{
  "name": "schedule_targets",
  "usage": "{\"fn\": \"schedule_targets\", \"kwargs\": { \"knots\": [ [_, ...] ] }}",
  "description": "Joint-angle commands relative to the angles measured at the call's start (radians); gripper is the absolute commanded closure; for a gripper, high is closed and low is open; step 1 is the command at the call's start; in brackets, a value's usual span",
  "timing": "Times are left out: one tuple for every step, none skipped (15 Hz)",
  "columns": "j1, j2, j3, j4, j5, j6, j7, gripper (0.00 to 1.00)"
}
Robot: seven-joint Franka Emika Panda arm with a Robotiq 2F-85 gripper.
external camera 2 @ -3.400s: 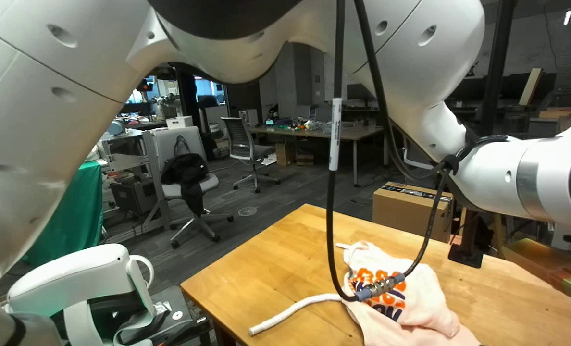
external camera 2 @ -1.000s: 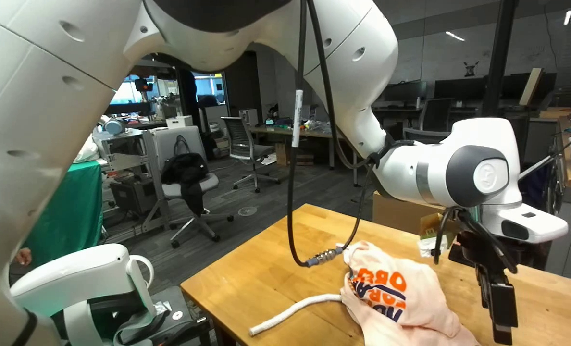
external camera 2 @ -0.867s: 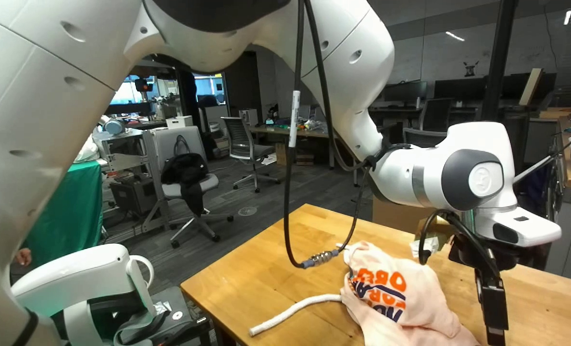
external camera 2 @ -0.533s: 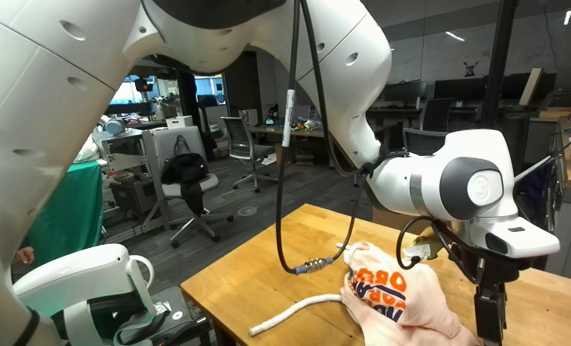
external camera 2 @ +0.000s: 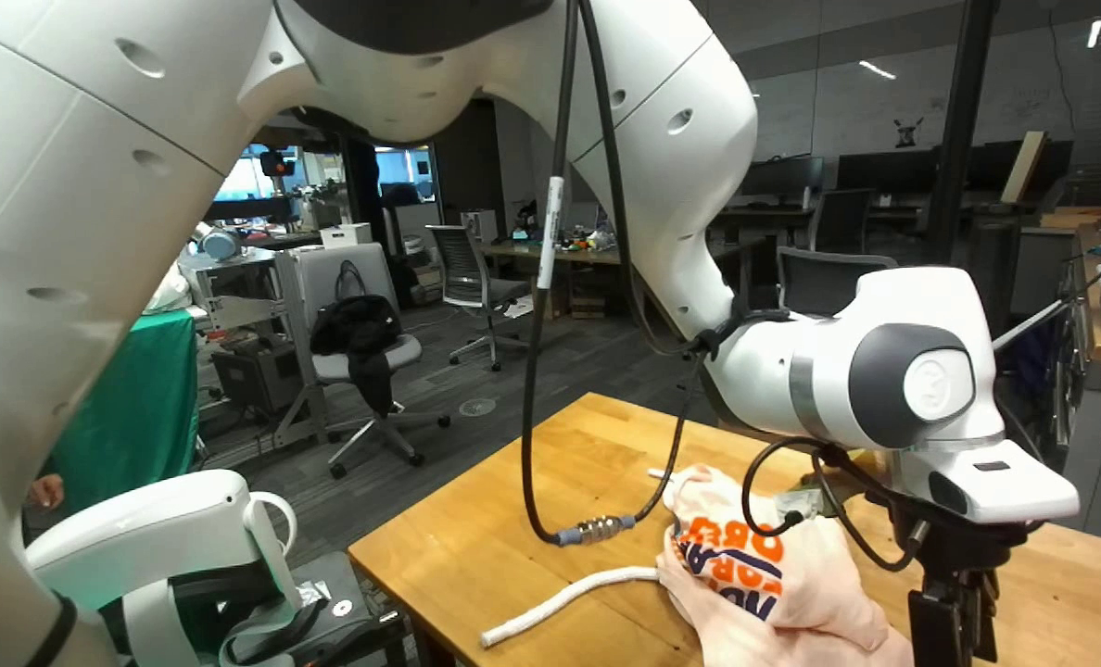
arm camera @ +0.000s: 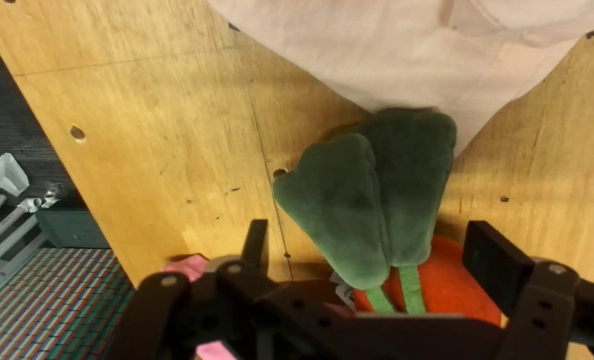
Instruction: Spread the pile on the table
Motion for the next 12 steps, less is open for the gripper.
{"fn": "schedule_targets", "kwargs": {
  "knots": [
    [0.017,0.023,-0.018,0.016,-0.035,0.039,0.055,0.00],
    [0.017,0.030,-0.019,0.023,-0.040,0.043,0.059,0.00],
    [0.017,0.038,-0.021,0.032,-0.044,0.043,0.064,0.00],
    [0.016,0.046,-0.021,0.041,-0.048,0.038,0.065,0.00],
    [0.015,0.057,-0.023,0.054,-0.052,0.034,0.066,0.00],
    [0.013,0.067,-0.024,0.065,-0.054,0.030,0.066,0.00],
    [0.009,0.077,-0.023,0.079,-0.053,0.028,0.063,0.00],
    [0.006,0.088,-0.024,0.091,-0.052,0.028,0.061,0.00],
    [0.003,0.101,-0.025,0.106,-0.050,0.027,0.059,0.00],
    [0.000,0.112,-0.026,0.120,-0.048,0.025,0.056,0.00],
    [-0.003,0.124,-0.028,0.134,-0.048,0.027,0.053,0.00],
    [-0.005,0.133,-0.031,0.146,-0.047,0.030,0.052,0.00]
  ]
}}
